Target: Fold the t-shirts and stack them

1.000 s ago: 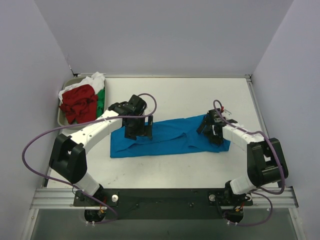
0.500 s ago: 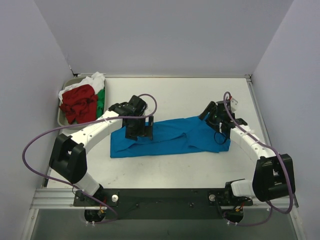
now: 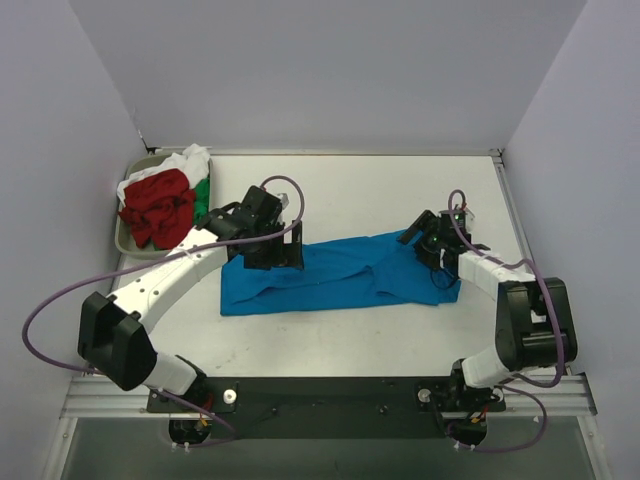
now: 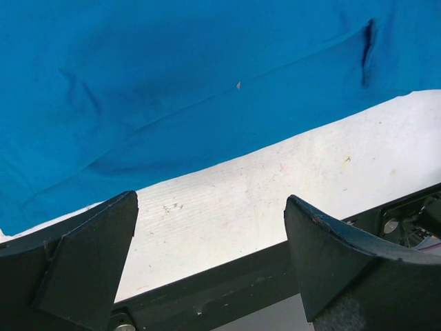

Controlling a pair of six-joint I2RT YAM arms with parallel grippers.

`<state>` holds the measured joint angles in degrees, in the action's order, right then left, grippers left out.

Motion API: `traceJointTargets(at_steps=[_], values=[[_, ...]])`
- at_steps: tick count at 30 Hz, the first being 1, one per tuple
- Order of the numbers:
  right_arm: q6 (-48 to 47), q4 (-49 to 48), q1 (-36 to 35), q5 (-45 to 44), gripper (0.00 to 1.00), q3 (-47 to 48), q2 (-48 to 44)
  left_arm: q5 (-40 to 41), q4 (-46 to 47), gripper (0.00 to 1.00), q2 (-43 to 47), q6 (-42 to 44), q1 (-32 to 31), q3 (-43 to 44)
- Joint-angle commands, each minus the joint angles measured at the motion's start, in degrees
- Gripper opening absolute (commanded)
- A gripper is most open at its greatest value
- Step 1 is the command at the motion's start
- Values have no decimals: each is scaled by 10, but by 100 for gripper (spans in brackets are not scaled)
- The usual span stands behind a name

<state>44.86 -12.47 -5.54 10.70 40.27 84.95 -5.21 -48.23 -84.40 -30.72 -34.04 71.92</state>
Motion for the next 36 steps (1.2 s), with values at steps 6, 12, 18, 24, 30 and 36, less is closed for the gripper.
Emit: traceJointTargets(at_steps=[6, 12, 18, 24, 30, 36], values=[[16, -106, 5, 51, 78, -12, 24, 15, 29, 98, 35, 7, 5, 5], [20, -117, 7, 59, 83, -5, 68, 13, 34, 97, 34, 8, 5, -2], [26, -130, 8, 75, 95, 18, 123, 11, 37, 97, 32, 12, 12, -6], [7, -69, 5, 97, 100, 120, 194, 2, 39, 97, 36, 14, 24, -9], [-29, 52, -12, 135, 100, 317, 299, -10, 39, 97, 35, 17, 42, -9], [-63, 177, -53, 182, 100, 525, 432, -18, 40, 97, 44, 18, 55, -13]])
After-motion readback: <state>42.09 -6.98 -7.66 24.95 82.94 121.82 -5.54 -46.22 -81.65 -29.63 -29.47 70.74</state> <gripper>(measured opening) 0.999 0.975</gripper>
